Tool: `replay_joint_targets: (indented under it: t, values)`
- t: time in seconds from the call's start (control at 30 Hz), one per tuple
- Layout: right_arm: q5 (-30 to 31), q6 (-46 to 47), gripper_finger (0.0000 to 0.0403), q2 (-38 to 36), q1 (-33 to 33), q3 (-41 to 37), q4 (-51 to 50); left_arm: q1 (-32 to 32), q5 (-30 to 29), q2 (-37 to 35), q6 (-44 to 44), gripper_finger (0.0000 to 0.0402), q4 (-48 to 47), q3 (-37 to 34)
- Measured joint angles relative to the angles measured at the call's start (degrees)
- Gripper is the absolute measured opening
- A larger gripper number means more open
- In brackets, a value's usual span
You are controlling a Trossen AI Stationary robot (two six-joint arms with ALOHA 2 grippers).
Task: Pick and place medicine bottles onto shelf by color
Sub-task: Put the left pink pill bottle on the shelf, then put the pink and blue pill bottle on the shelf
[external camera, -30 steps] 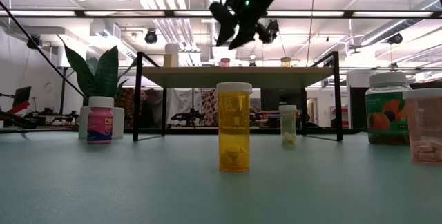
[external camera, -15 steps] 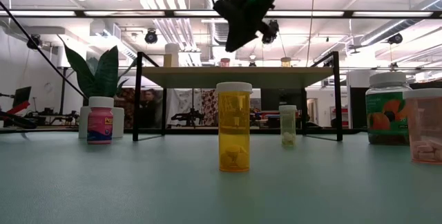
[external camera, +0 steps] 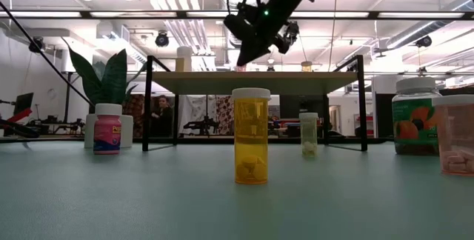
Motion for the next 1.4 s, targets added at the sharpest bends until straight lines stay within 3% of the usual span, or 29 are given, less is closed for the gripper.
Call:
replay_joint_targets:
  t: [0.4,0.57,0.67,0.87,1.07,1.23,1.4]
  values:
    - [4.45,-0.59,0.0012,1.96,-0.36,0.39,0.03,0.02,0.00,0.03,1.50,0.0008,-0.04,0.00]
    - [-0.45,-0.52,0.0012,1.21,1.31,0.37,-0.50,0.00,0.00,0.14,1.58,0.0008,-0.07,0.00]
    - [-3.38,-1.77,0.0012,-0.24,6.29,0.14,-0.68,0.01,0.00,0.12,1.50,0.0008,-0.04,0.00]
    - [-3.67,-8.85,0.0013,-3.72,20.45,-2.79,-1.64,0.00,0.02,0.93,1.14,0.0008,-0.03,-0.15]
    - [-4.94,-14.29,0.0013,-4.14,32.46,-9.10,7.16,0.01,0.02,3.96,-0.35,0.0008,2.38,-0.20]
    - [-4.70,-15.47,0.0013,-4.48,36.90,-13.52,10.05,0.02,0.03,8.14,-3.56,0.0008,6.89,-0.20]
    - [-4.61,-14.65,0.0013,-6.00,37.71,-15.84,10.46,0.00,0.05,13.00,-18.81,0.0008,7.01,-0.20]
